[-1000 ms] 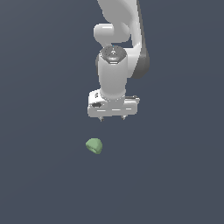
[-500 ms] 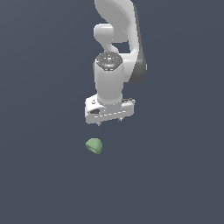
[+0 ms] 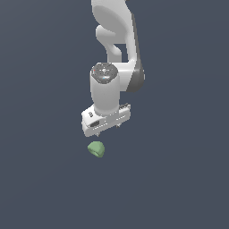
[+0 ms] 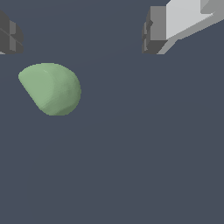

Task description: Pick up the object and move it to a goal position.

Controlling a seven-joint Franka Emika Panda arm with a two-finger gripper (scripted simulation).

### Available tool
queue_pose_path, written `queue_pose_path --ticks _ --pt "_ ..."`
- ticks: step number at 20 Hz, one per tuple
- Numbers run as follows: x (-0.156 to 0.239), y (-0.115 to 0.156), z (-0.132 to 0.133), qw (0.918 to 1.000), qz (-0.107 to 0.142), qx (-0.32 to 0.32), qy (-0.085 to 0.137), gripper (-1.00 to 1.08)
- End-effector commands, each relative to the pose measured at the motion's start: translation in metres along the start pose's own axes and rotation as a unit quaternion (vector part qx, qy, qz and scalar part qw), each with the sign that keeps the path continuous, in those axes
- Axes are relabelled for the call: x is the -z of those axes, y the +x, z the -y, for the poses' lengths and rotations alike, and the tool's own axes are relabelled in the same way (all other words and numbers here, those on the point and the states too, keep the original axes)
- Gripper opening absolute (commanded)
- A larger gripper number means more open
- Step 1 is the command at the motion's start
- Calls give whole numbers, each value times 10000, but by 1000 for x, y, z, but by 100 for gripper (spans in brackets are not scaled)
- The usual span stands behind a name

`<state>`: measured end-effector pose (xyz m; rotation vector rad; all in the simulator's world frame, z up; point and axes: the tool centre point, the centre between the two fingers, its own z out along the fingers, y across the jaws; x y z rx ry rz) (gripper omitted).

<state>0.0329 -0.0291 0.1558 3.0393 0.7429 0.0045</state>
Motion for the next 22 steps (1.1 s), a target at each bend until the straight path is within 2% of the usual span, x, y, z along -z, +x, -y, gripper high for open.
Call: queue_pose_path --ticks 1,10,22 --pt "-5 1 -6 9995 5 313 2 100" --pt "-23 4 -29 9902 12 1396 19 100" --pt "-44 5 -57 9649 -7 2625 50 100"
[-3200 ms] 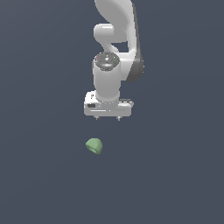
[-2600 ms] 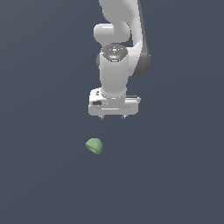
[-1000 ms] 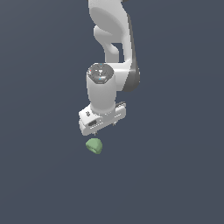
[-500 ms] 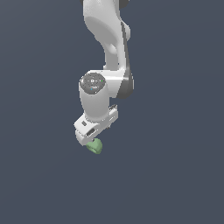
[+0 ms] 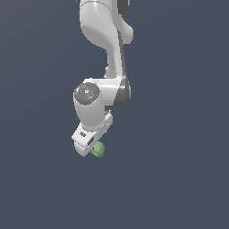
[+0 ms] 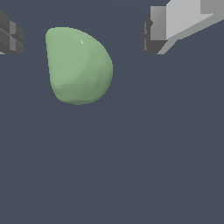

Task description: Pick up the object and move it to a goal position.

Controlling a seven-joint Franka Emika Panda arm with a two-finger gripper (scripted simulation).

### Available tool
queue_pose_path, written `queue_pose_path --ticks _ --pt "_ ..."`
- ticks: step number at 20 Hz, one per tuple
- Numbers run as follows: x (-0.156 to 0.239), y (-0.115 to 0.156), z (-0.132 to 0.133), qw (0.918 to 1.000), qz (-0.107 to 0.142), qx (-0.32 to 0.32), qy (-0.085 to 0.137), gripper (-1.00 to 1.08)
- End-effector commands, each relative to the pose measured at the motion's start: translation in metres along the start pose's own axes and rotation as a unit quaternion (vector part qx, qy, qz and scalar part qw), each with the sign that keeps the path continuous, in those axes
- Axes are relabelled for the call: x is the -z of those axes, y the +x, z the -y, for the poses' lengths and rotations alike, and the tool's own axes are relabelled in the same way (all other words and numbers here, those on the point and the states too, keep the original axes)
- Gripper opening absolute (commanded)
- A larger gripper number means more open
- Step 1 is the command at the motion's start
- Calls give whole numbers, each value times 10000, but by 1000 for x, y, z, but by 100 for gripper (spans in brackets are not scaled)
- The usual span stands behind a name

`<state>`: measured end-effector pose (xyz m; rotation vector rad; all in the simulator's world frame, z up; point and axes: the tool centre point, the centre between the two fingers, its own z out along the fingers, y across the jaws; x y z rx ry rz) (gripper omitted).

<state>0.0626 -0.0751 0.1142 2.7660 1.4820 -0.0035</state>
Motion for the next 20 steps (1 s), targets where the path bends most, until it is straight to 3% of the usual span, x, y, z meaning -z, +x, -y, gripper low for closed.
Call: queue_pose_path --ticks 1,15,20 --pt "-3 -2 -4 9998 -7 204 3 100" --pt "-11 -6 -11 9985 -17 547 10 100" --pt "-30 -6 -10 9984 -18 557 10 100"
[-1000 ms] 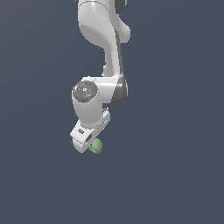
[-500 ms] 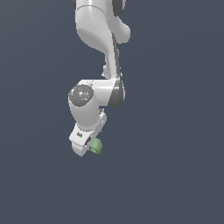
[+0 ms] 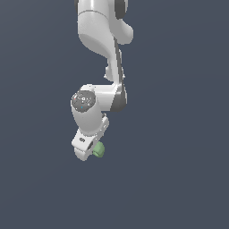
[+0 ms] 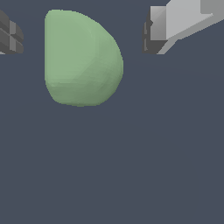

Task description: Pick up the object and move it to a goal position.

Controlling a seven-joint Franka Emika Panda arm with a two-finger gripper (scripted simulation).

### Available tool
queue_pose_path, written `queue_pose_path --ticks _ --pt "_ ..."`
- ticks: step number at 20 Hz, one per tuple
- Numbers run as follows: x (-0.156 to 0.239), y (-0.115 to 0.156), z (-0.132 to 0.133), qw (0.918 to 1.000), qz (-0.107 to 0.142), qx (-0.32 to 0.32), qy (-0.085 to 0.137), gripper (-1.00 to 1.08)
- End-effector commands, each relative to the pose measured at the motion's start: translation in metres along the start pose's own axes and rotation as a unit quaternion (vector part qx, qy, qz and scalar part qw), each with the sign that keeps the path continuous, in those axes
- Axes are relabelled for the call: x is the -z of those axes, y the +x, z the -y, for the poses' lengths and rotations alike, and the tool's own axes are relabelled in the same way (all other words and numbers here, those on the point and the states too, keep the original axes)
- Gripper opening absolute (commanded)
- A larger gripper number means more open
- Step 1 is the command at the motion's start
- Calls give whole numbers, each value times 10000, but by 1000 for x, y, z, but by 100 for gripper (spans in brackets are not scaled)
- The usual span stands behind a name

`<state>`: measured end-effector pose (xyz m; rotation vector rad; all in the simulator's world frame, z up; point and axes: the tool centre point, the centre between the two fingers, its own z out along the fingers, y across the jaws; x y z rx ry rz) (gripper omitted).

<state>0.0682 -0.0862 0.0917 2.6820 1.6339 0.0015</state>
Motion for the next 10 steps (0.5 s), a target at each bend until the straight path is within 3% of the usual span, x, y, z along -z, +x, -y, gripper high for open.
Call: queue_pose_path --ticks 1,10 --pt "-14 0 1 10000 2 8 8 100" --pt "-37 0 0 10000 1 16 7 100"
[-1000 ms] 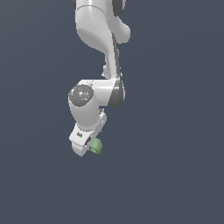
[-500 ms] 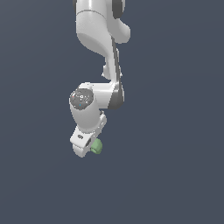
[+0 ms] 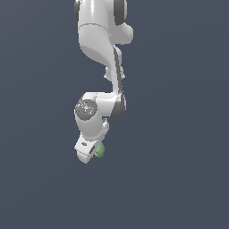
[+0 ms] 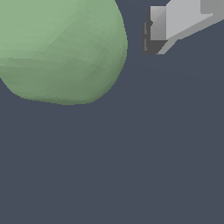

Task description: Pick up the object and move it to a goal position.

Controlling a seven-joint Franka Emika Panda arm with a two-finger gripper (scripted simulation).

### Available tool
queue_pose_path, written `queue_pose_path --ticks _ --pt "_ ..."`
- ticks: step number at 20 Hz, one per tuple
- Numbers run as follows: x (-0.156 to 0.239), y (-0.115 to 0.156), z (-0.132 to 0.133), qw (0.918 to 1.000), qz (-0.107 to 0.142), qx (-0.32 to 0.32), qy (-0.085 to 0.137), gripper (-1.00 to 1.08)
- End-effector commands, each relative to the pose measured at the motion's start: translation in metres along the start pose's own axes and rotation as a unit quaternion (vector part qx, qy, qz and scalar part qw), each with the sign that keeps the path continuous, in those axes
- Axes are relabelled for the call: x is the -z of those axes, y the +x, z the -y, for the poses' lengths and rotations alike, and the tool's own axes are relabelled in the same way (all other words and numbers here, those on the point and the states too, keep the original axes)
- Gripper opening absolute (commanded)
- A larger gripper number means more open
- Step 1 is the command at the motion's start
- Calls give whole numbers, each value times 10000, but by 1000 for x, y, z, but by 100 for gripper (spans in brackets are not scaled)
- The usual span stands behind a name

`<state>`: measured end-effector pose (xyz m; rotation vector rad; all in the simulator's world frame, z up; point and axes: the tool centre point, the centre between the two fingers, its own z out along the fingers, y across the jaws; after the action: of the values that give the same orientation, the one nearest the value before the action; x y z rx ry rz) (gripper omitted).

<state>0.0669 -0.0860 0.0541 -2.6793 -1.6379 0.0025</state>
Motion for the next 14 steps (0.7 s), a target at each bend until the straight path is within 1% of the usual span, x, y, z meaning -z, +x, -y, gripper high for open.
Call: queue_pose_path --ticks 1,2,14 --pt "0 0 -1 10000 -3 1 -10 100" --pt "0 0 -1 10000 -3 1 -10 -100" --pt "1 -1 -2 10000 -3 1 -10 -100"
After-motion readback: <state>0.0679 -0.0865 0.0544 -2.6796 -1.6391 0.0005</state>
